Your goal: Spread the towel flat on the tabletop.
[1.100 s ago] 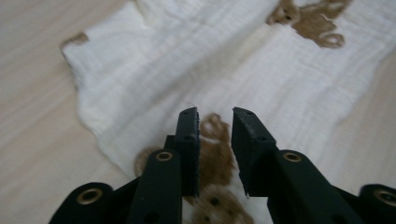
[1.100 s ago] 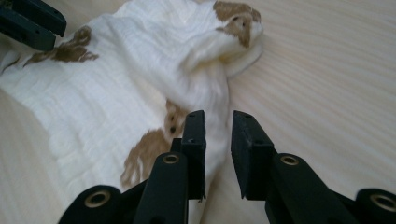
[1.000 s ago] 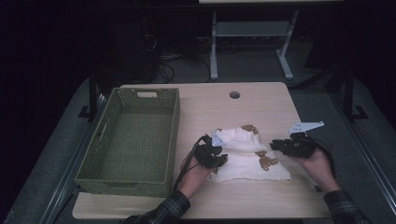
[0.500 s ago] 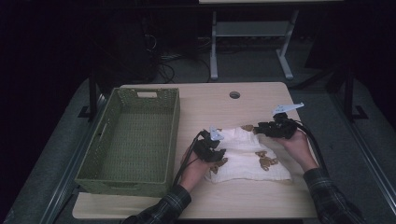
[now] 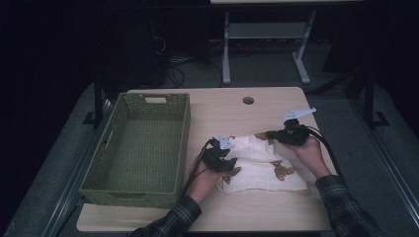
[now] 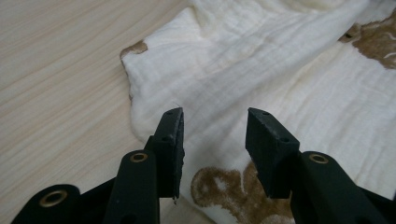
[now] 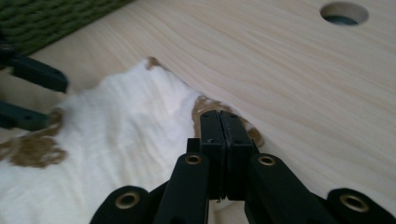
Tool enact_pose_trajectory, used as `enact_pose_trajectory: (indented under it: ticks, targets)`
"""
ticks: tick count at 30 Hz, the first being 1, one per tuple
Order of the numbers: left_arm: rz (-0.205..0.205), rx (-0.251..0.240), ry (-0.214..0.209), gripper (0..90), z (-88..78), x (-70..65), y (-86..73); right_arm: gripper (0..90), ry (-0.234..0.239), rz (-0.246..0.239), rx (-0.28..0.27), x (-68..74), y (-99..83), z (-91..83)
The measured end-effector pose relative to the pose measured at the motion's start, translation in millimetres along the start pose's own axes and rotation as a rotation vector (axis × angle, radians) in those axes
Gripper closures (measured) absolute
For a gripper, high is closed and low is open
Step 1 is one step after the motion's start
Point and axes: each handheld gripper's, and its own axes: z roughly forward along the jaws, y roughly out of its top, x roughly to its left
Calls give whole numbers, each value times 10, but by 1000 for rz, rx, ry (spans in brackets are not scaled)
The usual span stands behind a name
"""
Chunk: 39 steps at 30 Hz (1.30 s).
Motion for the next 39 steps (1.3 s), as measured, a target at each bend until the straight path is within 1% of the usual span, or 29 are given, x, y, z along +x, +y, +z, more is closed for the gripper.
enact_pose_trajectory:
  ticks: [1,2,3,4,5,7,8,9,11,13,15,16,18,20,21,23,24,25,27,28,29,30,31,33,34,35,37,39]
  targets:
    - [-3,-4,3,559,-22,2,-1,886,10,-4,-7,53,11,-33]
    - [-12,-13,6,559,-46,3,-3,886,19,-20,-10,107,15,-61]
    - [-11,-18,6,556,-63,10,-4,887,28,-44,-14,179,17,-93]
    - [-20,-27,7,556,-81,13,-5,888,33,-52,-14,224,19,-116]
    - [-21,-34,10,556,-98,22,-5,888,43,-65,-18,284,22,-143]
    - [-33,-42,12,553,-131,28,-5,888,74,-84,-25,420,17,-190]
    - [-46,-53,15,553,-138,22,-4,888,87,-97,-30,487,6,-198]
    - [-39,-50,19,553,-152,30,-5,888,98,-112,-26,554,-9,-204]
    - [-46,-55,25,553,-168,36,-8,888,113,-138,-5,699,-60,-214]
    - [-40,-51,29,553,-177,48,-10,888,127,-153,11,792,-115,-217]
    - [-41,-53,30,553,-175,49,-11,888,142,-164,27,897,-186,-210]
    - [-40,-52,30,553,-174,48,-11,887,158,-165,38,961,-233,-198]
    - [-41,-53,28,553,-171,42,-9,887,175,-172,56,1037,-290,-176]
    - [-41,-53,28,553,-169,39,-8,887,190,-194,100,1135,-378,-124]
    - [-41,-52,29,553,-169,37,-7,887,198,-195,117,1170,-420,-99]
    - [-40,-56,28,552,-169,34,-5,887,210,-203,155,1227,-494,-56]
    - [-41,-60,29,552,-171,30,-3,887,205,-222,175,1250,-532,-34]
    - [-43,-64,28,552,-172,28,-1,886,209,-214,193,1293,-569,-23]
    - [-39,-63,27,551,-169,29,5,882,205,-222,208,1316,-606,-10]
    - [-31,-63,22,551,-166,35,11,873,207,-218,216,1330,-620,-7]
    - [-24,-61,19,548,-165,37,20,846,208,-222,215,1337,-621,-13]
    - [-26,-66,17,548,-157,33,33,824,207,-233,208,1334,-612,-27]
    - [-23,-73,8,546,-149,33,48,793,216,-225,198,1339,-597,-55]
    - [-14,-77,-8,544,-128,31,93,770,215,-236,165,1333,-568,-133]
    - [-10,-78,-14,543,-112,27,113,749,219,-232,150,1329,-560,-182]
    - [2,-81,-28,540,-89,21,144,739,223,-225,140,1326,-559,-216]
    - [13,-74,-42,537,-44,13,184,728,210,-229,112,1303,-566,-314]
    - [19,-66,-60,532,13,10,219,726,180,-215,80,1233,-577,-435]
